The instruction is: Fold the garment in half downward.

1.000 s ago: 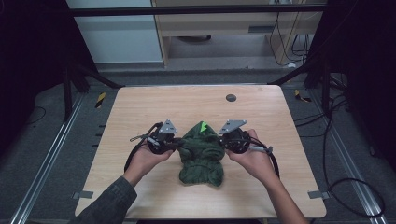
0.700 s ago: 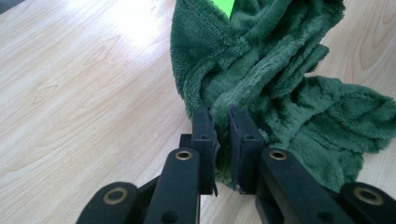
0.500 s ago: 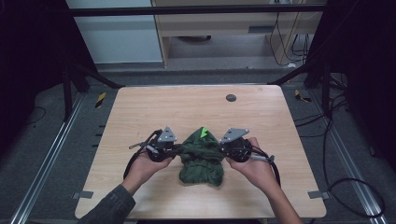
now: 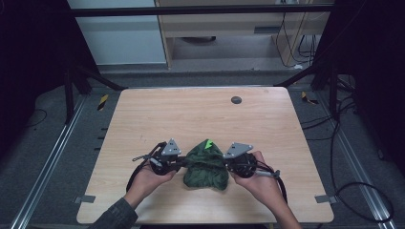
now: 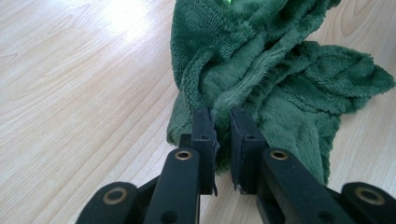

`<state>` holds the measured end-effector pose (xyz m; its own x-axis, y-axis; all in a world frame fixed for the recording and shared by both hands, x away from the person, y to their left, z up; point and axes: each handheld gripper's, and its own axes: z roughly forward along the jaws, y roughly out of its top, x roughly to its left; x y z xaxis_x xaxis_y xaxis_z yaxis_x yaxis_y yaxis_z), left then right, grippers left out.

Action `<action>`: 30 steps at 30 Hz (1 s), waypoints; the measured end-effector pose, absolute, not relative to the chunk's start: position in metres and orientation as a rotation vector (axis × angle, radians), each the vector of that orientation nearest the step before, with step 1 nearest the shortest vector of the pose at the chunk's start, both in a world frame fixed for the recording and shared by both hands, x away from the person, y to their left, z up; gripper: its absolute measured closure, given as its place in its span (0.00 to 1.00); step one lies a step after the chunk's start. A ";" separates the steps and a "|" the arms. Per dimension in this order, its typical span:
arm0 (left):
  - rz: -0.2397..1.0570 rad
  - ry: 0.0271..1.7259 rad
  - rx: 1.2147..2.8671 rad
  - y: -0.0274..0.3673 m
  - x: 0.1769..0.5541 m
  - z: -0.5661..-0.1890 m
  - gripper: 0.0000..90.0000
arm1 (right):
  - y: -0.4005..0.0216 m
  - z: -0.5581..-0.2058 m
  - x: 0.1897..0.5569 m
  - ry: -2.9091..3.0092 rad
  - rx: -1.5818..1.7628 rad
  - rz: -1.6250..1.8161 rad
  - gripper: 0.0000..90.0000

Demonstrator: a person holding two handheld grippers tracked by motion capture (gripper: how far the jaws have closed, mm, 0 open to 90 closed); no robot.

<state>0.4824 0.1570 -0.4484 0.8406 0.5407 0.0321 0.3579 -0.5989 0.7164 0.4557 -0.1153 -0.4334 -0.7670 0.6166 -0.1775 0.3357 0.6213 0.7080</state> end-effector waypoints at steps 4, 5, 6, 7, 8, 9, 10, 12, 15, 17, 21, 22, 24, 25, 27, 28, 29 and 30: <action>0.313 0.653 2.266 0.159 0.479 -0.450 0.90 | -0.113 -0.436 0.448 2.447 0.734 0.939 0.94; 0.311 0.655 2.264 0.159 0.479 -0.451 0.90 | -0.113 -0.436 0.448 2.447 0.734 0.939 0.94; 0.309 0.657 2.262 0.159 0.478 -0.452 0.90 | -0.112 -0.437 0.447 2.444 0.735 0.939 0.94; 0.306 0.656 2.262 0.159 0.477 -0.453 0.90 | -0.112 -0.438 0.445 2.448 0.725 0.930 0.94; 0.309 0.657 2.262 0.160 0.475 -0.456 0.90 | -0.111 -0.439 0.442 2.450 0.712 0.911 0.94; 0.309 0.657 2.262 0.160 0.475 -0.456 0.90 | -0.111 -0.439 0.442 2.450 0.712 0.911 0.94; 0.303 0.658 2.259 0.160 0.473 -0.458 0.90 | -0.110 -0.440 0.440 2.455 0.697 0.894 0.93; 0.297 0.665 2.253 0.161 0.471 -0.462 0.90 | -0.110 -0.441 0.437 2.460 0.692 0.888 0.93; 0.292 0.669 2.250 0.162 0.469 -0.464 0.90 | -0.109 -0.443 0.435 2.468 0.689 0.889 0.93; 0.291 0.670 2.247 0.162 0.468 -0.466 0.90 | -0.109 -0.444 0.433 2.474 0.687 0.877 0.93; 0.288 0.672 2.243 0.162 0.465 -0.468 0.89 | -0.107 -0.447 0.431 2.490 0.665 0.862 0.92; 0.288 0.677 2.240 0.162 0.464 -0.470 0.89 | -0.106 -0.450 0.429 2.498 0.660 0.862 0.92; 0.285 0.679 2.238 0.162 0.463 -0.472 0.89 | -0.106 -0.450 0.428 2.500 0.663 0.861 0.92; 0.286 0.680 2.236 0.162 0.463 -0.472 0.89 | -0.106 -0.451 0.428 2.501 0.659 0.859 0.92; 0.284 0.686 2.231 0.162 0.463 -0.474 0.89 | -0.106 -0.453 0.427 2.502 0.665 0.868 0.92; 0.285 0.688 2.229 0.163 0.462 -0.475 0.89 | -0.108 -0.455 0.427 2.499 0.682 0.886 0.92; 0.285 0.688 2.229 0.163 0.462 -0.475 0.89 | -0.109 -0.456 0.427 2.498 0.689 0.896 0.92; 0.286 0.689 2.225 0.163 0.462 -0.475 0.89 | -0.110 -0.457 0.427 2.497 0.695 0.900 0.92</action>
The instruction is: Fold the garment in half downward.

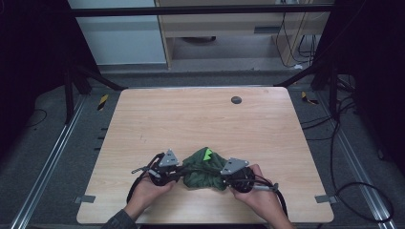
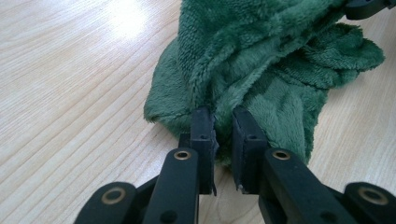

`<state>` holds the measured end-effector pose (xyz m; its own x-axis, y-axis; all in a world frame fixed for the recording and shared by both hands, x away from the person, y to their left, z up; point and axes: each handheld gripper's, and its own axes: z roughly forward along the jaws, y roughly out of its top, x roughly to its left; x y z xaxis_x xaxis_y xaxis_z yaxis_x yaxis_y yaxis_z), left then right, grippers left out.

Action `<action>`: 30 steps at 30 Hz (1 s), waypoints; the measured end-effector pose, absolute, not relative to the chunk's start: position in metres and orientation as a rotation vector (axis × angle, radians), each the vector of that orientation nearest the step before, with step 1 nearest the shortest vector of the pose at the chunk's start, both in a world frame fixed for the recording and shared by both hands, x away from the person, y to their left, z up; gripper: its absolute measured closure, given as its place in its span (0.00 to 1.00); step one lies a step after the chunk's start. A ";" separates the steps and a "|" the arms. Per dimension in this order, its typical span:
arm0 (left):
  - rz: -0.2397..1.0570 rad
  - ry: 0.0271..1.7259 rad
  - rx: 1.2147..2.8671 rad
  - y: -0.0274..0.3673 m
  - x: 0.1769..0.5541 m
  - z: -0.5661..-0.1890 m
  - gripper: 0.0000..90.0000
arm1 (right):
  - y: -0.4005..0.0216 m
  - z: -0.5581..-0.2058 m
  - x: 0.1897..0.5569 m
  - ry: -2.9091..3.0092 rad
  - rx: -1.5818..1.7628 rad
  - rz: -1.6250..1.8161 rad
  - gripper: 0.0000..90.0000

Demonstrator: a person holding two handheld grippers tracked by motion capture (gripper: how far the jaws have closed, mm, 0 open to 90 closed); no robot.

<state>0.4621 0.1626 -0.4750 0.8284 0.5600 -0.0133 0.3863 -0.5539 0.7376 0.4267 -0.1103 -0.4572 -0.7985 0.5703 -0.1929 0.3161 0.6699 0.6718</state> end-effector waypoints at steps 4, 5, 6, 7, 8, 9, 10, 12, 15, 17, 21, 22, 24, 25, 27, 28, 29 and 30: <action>0.282 0.689 2.223 0.163 0.461 -0.476 0.89 | -0.112 -0.460 0.425 2.489 0.701 0.906 0.93; 0.283 0.688 2.220 0.163 0.461 -0.477 0.89 | -0.112 -0.462 0.423 2.484 0.701 0.913 0.94; 0.281 0.692 2.217 0.163 0.461 -0.477 0.89 | -0.112 -0.462 0.423 2.484 0.701 0.913 0.94; 0.279 0.696 2.213 0.163 0.461 -0.478 0.90 | -0.112 -0.463 0.422 2.486 0.704 0.917 0.94; 0.280 0.698 2.210 0.163 0.461 -0.479 0.90 | -0.113 -0.465 0.420 2.491 0.699 0.917 0.94; 0.280 0.698 2.210 0.163 0.461 -0.479 0.90 | -0.113 -0.465 0.420 2.491 0.699 0.917 0.94; 0.278 0.697 2.210 0.163 0.460 -0.480 0.90 | -0.113 -0.467 0.419 2.494 0.701 0.917 0.95; 0.277 0.695 2.213 0.161 0.459 -0.482 0.91 | -0.114 -0.471 0.417 2.503 0.699 0.913 0.95; 0.269 0.685 2.221 0.160 0.457 -0.484 0.91 | -0.114 -0.473 0.416 2.512 0.714 0.912 0.95; 0.266 0.683 2.226 0.159 0.457 -0.484 0.91 | -0.115 -0.475 0.417 2.517 0.725 0.898 0.95; 0.282 0.711 2.211 0.154 0.468 -0.484 0.91 | -0.118 -0.477 0.435 2.486 0.782 0.888 0.95; 0.290 0.722 2.206 0.153 0.472 -0.484 0.91 | -0.119 -0.477 0.440 2.474 0.799 0.886 0.96; 0.311 0.745 2.192 0.151 0.480 -0.483 0.91 | -0.120 -0.477 0.454 2.439 0.850 0.904 0.95; 0.315 0.751 2.192 0.151 0.482 -0.483 0.91 | -0.120 -0.477 0.460 2.423 0.873 0.919 0.95; 0.318 0.758 2.199 0.151 0.483 -0.485 0.91 | -0.120 -0.478 0.464 2.408 0.889 0.946 0.95; 0.324 0.754 2.201 0.151 0.483 -0.486 0.91 | -0.119 -0.480 0.461 2.410 0.866 0.949 0.95; 0.323 0.754 2.203 0.152 0.482 -0.487 0.91 | -0.119 -0.480 0.461 2.410 0.866 0.949 0.95; 0.324 0.753 2.203 0.152 0.481 -0.488 0.91 | -0.119 -0.481 0.459 2.414 0.855 0.949 0.95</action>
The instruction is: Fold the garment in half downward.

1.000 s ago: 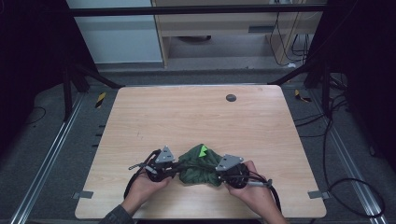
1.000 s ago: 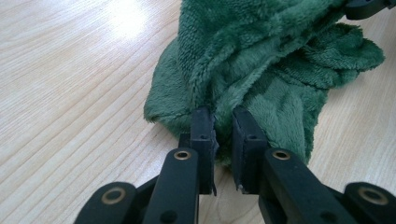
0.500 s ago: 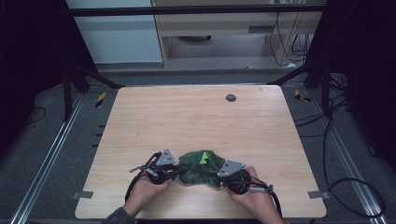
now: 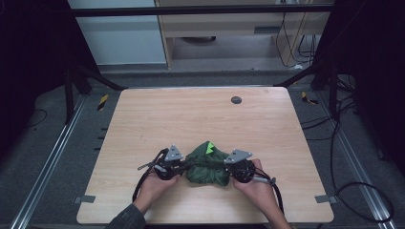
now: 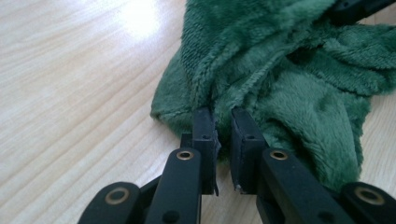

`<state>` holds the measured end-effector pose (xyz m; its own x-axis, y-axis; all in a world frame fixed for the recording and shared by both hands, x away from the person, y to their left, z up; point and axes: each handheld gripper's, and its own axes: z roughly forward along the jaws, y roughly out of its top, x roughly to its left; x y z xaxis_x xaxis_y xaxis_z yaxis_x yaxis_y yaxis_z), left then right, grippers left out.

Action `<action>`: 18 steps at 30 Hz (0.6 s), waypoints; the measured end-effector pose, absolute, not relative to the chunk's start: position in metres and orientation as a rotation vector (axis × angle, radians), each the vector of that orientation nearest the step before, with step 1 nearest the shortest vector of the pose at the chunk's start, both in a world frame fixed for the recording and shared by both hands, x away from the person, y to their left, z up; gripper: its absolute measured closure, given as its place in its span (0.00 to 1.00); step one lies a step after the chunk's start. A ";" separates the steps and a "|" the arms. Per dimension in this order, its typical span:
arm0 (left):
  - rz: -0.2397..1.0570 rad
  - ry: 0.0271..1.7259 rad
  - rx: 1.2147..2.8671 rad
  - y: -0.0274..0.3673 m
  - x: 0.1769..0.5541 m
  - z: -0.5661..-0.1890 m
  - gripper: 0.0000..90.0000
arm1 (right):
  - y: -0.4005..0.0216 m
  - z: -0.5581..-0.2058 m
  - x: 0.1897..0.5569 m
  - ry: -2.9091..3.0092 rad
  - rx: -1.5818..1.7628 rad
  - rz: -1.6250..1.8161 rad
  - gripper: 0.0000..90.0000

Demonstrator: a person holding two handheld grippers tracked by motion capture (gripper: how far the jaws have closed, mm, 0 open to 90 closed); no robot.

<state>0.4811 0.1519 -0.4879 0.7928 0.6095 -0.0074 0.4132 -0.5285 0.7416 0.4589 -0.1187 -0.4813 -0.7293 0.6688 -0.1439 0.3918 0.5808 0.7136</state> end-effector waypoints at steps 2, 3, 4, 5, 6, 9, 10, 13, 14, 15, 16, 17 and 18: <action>0.328 0.753 2.198 0.152 0.480 -0.488 0.90 | -0.121 -0.484 0.450 2.421 0.814 0.960 0.93; 0.328 0.750 2.197 0.152 0.479 -0.488 0.90 | -0.121 -0.484 0.450 2.421 0.814 0.960 0.93; 0.333 0.749 2.198 0.152 0.478 -0.488 0.90 | -0.122 -0.485 0.449 2.423 0.802 0.962 0.92; 0.336 0.745 2.199 0.151 0.477 -0.487 0.90 | -0.124 -0.485 0.446 2.427 0.796 0.966 0.91; 0.338 0.744 2.199 0.151 0.476 -0.487 0.89 | -0.125 -0.485 0.445 2.428 0.794 0.971 0.91; 0.346 0.744 2.185 0.151 0.474 -0.484 0.85 | -0.127 -0.487 0.443 2.442 0.780 0.969 0.90; 0.351 0.741 2.173 0.152 0.472 -0.481 0.85 | -0.128 -0.488 0.442 2.440 0.773 0.966 0.89; 0.355 0.729 2.158 0.156 0.469 -0.475 0.84 | -0.130 -0.489 0.441 2.451 0.761 0.966 0.88; 0.360 0.724 2.154 0.157 0.467 -0.472 0.83 | -0.131 -0.489 0.441 2.456 0.757 0.964 0.88; 0.367 0.722 2.151 0.158 0.466 -0.470 0.83 | -0.132 -0.490 0.441 2.459 0.755 0.965 0.87; 0.377 0.719 2.146 0.158 0.466 -0.467 0.83 | -0.133 -0.491 0.441 2.462 0.754 0.950 0.87; 0.386 0.713 2.143 0.159 0.465 -0.464 0.83 | -0.133 -0.491 0.441 2.462 0.754 0.950 0.87; 0.389 0.710 2.139 0.160 0.465 -0.461 0.83 | -0.133 -0.491 0.441 2.465 0.755 0.941 0.87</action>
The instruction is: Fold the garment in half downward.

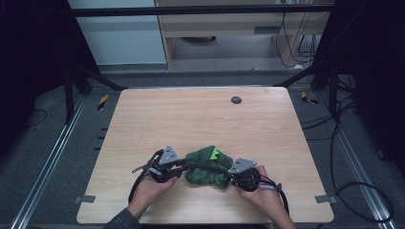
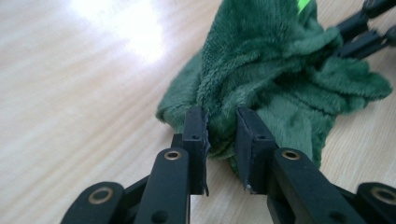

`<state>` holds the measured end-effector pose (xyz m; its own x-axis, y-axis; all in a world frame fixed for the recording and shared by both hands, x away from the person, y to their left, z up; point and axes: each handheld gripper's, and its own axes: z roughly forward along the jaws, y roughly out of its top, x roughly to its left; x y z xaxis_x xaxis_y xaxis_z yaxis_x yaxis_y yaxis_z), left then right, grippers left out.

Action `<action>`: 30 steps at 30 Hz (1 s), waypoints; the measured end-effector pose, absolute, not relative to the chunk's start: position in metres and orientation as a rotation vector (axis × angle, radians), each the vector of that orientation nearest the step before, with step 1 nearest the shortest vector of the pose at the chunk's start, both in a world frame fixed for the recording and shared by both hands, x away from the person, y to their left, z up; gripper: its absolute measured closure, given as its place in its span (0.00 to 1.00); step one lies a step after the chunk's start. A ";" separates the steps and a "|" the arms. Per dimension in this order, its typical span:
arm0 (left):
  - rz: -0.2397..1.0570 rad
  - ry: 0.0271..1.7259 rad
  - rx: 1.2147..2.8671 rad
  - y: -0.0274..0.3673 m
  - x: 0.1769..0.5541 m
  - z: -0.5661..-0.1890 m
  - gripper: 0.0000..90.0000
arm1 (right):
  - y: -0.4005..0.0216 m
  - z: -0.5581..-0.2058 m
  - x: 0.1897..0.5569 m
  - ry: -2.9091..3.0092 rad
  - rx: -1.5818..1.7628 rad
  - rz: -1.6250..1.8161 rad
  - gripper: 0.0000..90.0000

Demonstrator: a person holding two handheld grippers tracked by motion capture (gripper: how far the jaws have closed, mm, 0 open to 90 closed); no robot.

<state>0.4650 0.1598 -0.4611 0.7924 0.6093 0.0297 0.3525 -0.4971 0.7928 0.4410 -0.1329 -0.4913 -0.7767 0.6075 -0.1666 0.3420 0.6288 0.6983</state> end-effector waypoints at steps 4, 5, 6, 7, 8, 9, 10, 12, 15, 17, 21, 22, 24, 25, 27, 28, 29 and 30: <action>0.387 0.696 2.133 0.161 0.464 -0.454 0.82 | -0.136 -0.494 0.439 2.467 0.757 0.922 0.86; 0.380 0.689 2.146 0.160 0.463 -0.455 0.82 | -0.137 -0.494 0.439 2.468 0.764 0.926 0.86; 0.379 0.687 2.152 0.160 0.463 -0.455 0.82 | -0.137 -0.494 0.438 2.467 0.767 0.922 0.86; 0.379 0.687 2.152 0.160 0.463 -0.455 0.82 | -0.137 -0.494 0.438 2.467 0.767 0.922 0.86; 0.379 0.688 2.154 0.160 0.462 -0.457 0.82 | -0.138 -0.494 0.438 2.467 0.766 0.919 0.85; 0.382 0.688 2.155 0.161 0.462 -0.457 0.82 | -0.138 -0.494 0.438 2.467 0.766 0.919 0.85; 0.387 0.692 2.150 0.162 0.462 -0.456 0.82 | -0.139 -0.494 0.438 2.466 0.769 0.922 0.84; 0.394 0.689 2.140 0.164 0.462 -0.452 0.82 | -0.140 -0.492 0.439 2.457 0.776 0.928 0.83; 0.410 0.678 2.137 0.164 0.466 -0.444 0.79 | -0.143 -0.490 0.438 2.443 0.787 0.942 0.82; 0.414 0.676 2.144 0.162 0.471 -0.443 0.77 | -0.143 -0.489 0.438 2.442 0.790 0.941 0.81; 0.390 0.672 2.161 0.153 0.484 -0.443 0.71 | -0.143 -0.488 0.437 2.442 0.789 0.939 0.80; 0.383 0.663 2.176 0.149 0.487 -0.444 0.70 | -0.142 -0.488 0.437 2.441 0.791 0.940 0.80; 0.366 0.665 2.190 0.145 0.492 -0.446 0.71 | -0.142 -0.488 0.438 2.443 0.791 0.942 0.79; 0.352 0.660 2.196 0.143 0.494 -0.446 0.71 | -0.142 -0.488 0.438 2.443 0.791 0.942 0.79; 0.346 0.652 2.209 0.139 0.496 -0.448 0.77 | -0.143 -0.485 0.438 2.439 0.791 0.947 0.77; 0.346 0.649 2.223 0.137 0.496 -0.449 0.80 | -0.143 -0.484 0.437 2.436 0.795 0.953 0.76; 0.346 0.649 2.223 0.137 0.496 -0.449 0.83 | -0.143 -0.483 0.437 2.432 0.796 0.951 0.74; 0.346 0.647 2.228 0.137 0.496 -0.449 0.83 | -0.143 -0.483 0.437 2.432 0.796 0.951 0.74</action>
